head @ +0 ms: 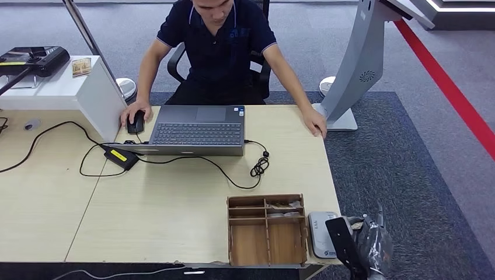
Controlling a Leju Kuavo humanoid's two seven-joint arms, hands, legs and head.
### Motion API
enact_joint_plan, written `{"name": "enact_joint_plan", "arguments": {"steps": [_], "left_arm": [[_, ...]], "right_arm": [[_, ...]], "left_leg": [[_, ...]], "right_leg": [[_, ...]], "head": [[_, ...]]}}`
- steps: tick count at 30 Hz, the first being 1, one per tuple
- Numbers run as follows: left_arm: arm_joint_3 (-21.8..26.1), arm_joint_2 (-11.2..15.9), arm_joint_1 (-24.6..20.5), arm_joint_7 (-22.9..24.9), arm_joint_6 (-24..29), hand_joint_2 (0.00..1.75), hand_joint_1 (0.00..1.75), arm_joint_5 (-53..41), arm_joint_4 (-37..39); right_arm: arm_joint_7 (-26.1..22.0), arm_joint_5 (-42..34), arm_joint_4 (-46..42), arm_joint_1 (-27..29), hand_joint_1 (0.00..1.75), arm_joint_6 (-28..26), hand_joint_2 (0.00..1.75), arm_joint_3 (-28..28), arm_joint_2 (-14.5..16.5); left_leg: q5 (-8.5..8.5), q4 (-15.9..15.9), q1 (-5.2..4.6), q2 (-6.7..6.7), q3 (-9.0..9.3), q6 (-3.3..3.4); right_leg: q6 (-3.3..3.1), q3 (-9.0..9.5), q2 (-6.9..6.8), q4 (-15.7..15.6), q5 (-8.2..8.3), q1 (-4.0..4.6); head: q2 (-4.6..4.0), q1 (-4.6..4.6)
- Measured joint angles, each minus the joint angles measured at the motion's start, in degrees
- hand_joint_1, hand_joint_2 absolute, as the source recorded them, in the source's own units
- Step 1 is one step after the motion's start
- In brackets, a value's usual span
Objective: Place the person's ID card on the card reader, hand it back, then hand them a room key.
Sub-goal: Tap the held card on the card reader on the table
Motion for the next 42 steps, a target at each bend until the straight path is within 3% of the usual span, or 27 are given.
{"name": "enact_joint_plan", "arguments": {"steps": [42], "left_arm": [[0.0,0.0,0.0,0.0,0.2,0.0,0.0,-0.2,0.0]], "right_arm": [[-2.0,-0.9,2.8,0.6,1.75,0.0,1.75,1.6,0.1]], "left_leg": [[0.0,0.0,0.0,0.0,0.0,0.0]], "right_leg": [[0.0,0.01,0.0,0.0,0.0,0.0]], "head": [[0.0,0.01]]}}
